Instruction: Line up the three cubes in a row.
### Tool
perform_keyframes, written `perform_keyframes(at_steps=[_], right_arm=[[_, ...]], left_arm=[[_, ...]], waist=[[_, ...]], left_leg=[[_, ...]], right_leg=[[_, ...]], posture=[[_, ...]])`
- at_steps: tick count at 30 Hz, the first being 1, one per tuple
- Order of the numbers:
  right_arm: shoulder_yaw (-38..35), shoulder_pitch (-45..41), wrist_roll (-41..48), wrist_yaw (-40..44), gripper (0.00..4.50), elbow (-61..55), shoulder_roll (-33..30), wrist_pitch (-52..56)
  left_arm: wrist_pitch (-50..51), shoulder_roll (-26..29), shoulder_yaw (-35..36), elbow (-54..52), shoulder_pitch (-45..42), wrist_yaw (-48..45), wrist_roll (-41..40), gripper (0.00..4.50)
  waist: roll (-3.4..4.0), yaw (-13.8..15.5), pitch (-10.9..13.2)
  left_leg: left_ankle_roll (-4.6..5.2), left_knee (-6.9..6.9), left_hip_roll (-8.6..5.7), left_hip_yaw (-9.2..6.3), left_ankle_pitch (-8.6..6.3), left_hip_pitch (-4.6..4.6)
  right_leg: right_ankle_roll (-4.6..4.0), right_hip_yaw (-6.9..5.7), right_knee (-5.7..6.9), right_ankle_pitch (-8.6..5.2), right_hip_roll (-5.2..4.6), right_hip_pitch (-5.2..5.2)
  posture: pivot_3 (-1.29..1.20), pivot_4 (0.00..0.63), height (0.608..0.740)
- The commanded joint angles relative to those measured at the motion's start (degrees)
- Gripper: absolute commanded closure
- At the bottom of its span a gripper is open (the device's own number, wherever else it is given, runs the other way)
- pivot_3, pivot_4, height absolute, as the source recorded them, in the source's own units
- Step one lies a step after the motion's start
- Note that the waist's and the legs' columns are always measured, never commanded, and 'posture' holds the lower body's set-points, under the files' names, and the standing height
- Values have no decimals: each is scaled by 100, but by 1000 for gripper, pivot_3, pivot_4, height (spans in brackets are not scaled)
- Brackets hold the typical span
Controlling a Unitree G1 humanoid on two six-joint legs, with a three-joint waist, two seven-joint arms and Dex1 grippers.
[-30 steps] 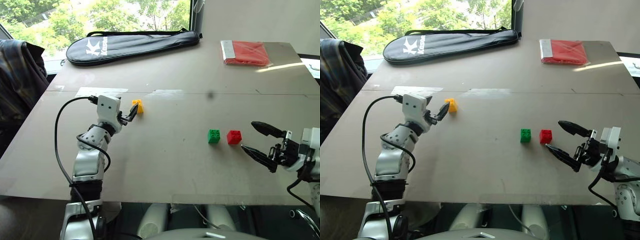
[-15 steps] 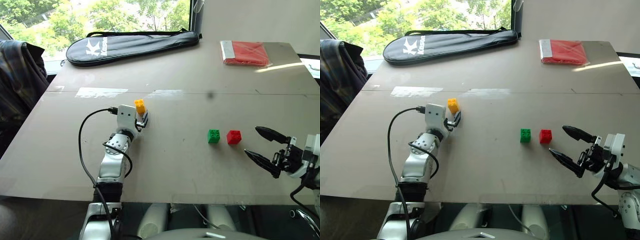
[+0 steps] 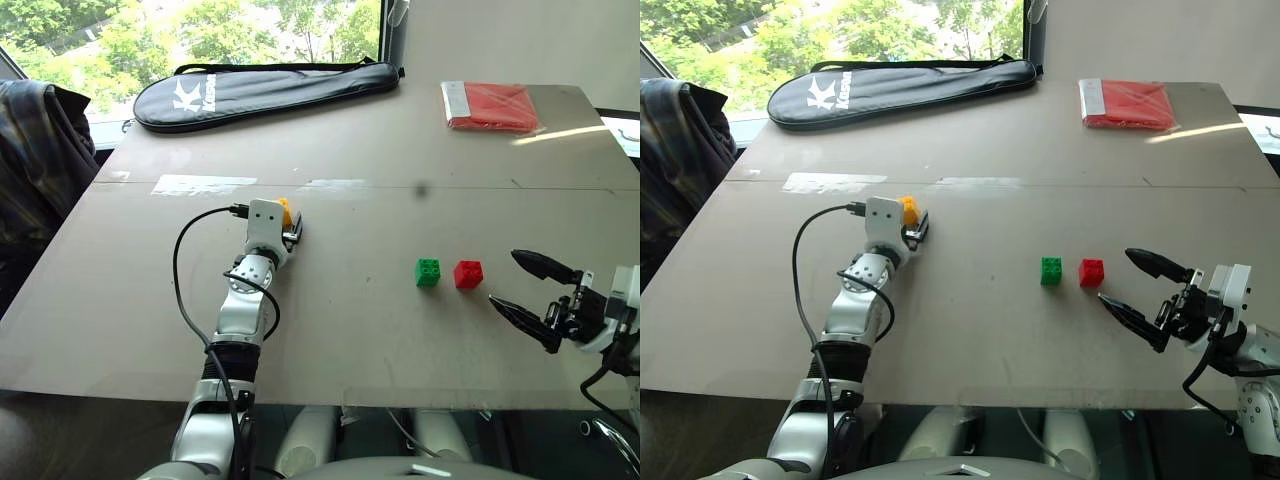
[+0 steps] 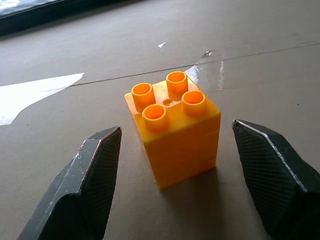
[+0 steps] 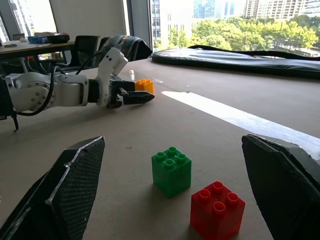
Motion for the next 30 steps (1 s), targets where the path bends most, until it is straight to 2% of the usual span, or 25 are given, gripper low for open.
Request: perform_keyframes(at_steps=[1, 2, 3, 7, 11, 13, 19, 25, 30], right_arm=[[-171, -26, 42, -7, 0, -164, -67, -84], [-182, -24, 49, -4, 0, -162, -72, -81], [-189, -16, 52, -1, 0, -162, -73, -82], [-206, 11, 70, 16, 0, -174, -61, -79], [-219, 70, 64, 9, 0, -197, -29, -90], [-227, 101, 63, 1, 0, -207, -19, -102], [-264, 191, 63, 3, 0, -181, -4, -148], [-367, 368, 213, 283, 0, -73, -52, -120], [-471, 565, 243, 473, 0, -69, -121, -110]], left_arm=[[-7, -124, 92, 65, -84, 248, -45, 2483], [1, -141, 106, 63, -87, 268, -65, 2986], [8, -139, 109, 62, -81, 274, -68, 3265], [14, -143, 145, 51, -59, 272, -129, 3262], [-116, -57, 51, 75, -102, -334, -389, 3262], [-159, 55, -80, 56, -102, -1027, -610, 3262], [-441, 850, -657, 361, -293, -3597, -1045, 3262], [-848, 1392, -1563, 1089, -1097, -6192, -991, 3262], [-1068, 1360, -1946, 1720, -1839, -7006, -787, 3262]], waist=[[0, 1, 0], [0, -1, 0], [0, -1, 0], [0, -1, 0], [0, -2, 0], [0, -1, 0], [0, -21, 0], [0, -1, 0], [-2, -35, 2]], left_leg=[[0, 0, 0, -1, 0, -1], [0, 0, 0, -1, 0, -1], [0, 0, 0, -1, 0, -1], [0, 0, 0, -1, 0, 0], [0, 0, 0, -1, 0, 0], [0, 0, 0, -1, 0, -2], [-1, -1, 0, 0, 0, -1], [0, 0, -2, -1, 0, -5], [2, 0, -3, -1, -1, -8]], right_leg=[[0, 0, 0, 0, 0, 0], [0, 0, 0, 0, -1, 0], [0, 0, 0, 0, -1, 0], [0, 0, 0, 0, 0, 0], [0, 0, 0, 0, 0, 0], [0, -1, -1, 0, 0, 0], [0, -1, -2, 0, 1, -1], [0, -6, -3, 0, 3, 0], [0, -4, -7, 0, 4, -1]], posture=[[0, 150, 732], [0, 150, 732], [0, 150, 732], [0, 150, 732], [0, 150, 732], [0, 150, 732], [0, 150, 732], [0, 150, 732], [0, 150, 732]])
